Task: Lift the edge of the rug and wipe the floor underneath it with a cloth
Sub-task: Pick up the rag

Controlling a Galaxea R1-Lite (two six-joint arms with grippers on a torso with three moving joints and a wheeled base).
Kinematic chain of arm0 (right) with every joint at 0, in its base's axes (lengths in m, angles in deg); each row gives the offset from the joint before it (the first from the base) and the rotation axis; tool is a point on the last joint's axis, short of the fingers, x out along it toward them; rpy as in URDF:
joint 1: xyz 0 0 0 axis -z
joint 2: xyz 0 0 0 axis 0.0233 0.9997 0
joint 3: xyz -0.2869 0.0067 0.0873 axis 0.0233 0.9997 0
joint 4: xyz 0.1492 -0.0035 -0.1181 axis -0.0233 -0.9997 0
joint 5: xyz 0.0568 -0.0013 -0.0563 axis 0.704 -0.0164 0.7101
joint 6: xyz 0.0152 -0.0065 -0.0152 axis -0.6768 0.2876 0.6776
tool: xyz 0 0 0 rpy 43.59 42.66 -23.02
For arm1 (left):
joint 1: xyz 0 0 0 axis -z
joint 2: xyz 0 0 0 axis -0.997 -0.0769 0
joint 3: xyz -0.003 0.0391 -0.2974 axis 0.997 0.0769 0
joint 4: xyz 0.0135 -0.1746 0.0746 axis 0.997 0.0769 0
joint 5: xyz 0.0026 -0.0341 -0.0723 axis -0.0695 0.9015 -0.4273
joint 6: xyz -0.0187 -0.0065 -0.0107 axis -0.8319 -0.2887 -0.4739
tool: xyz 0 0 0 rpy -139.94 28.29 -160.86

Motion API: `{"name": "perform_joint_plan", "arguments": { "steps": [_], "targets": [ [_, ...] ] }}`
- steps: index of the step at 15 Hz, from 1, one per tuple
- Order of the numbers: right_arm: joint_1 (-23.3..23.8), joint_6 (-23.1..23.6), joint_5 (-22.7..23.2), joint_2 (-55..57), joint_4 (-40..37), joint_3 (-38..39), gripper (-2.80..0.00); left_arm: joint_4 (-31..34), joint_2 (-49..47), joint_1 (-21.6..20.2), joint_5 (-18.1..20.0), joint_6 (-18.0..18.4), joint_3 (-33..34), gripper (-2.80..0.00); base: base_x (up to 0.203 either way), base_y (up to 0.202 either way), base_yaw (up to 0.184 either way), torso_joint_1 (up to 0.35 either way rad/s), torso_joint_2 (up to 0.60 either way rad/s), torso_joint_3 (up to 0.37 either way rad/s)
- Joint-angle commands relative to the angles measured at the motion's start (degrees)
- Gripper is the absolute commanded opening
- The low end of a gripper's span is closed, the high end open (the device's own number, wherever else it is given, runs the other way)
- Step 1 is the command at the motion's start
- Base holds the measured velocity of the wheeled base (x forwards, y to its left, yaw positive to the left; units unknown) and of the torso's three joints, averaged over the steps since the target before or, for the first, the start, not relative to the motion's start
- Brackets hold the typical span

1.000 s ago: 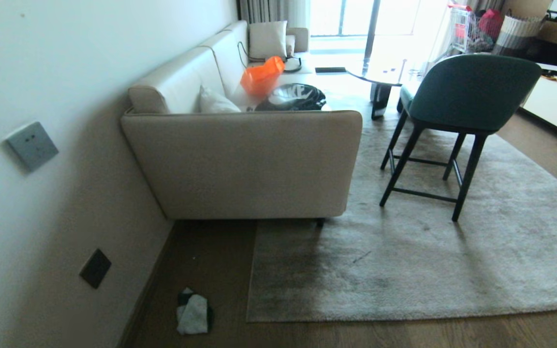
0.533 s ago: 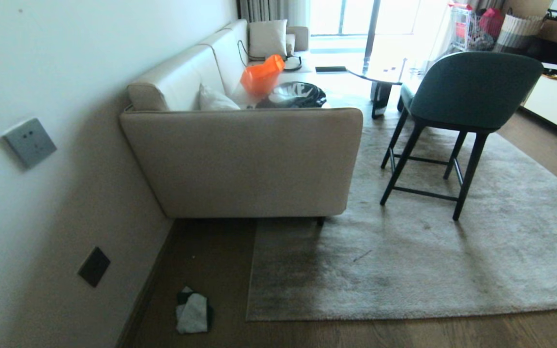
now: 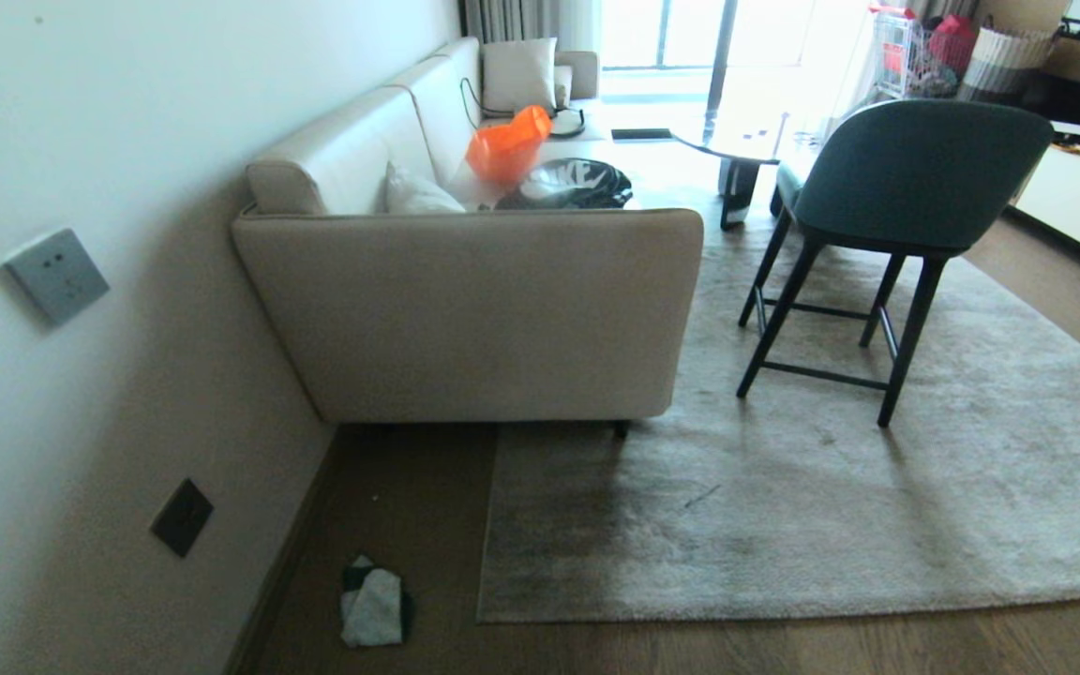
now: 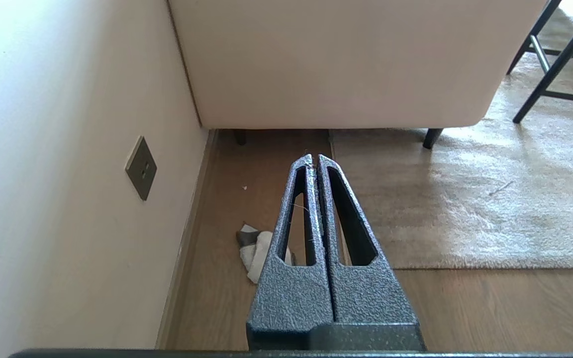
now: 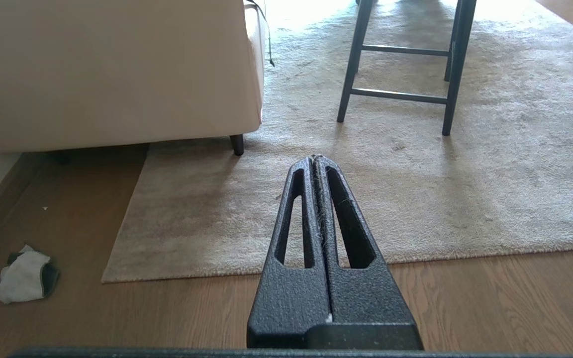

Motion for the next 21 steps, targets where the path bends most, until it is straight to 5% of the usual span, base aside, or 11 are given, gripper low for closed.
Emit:
{"name": "perform_joint_plan", "arguments": {
  "steps": [1,21],
  "targets": [
    [0.0,0.0,0.0,0.0,0.0,0.0,-2.80,0.0,0.0,0.0,0.0,0.0,0.0,-2.80,0.000,0.000,0.000,0.000,0.00,0.000],
    [0.0,0.0,0.0,0.0,0.0,0.0,-2.80,0.1,0.0,0.0,0.0,0.0,0.0,-2.80,0.000,0.000,0.000,0.000,0.00,0.000]
  ]
}}
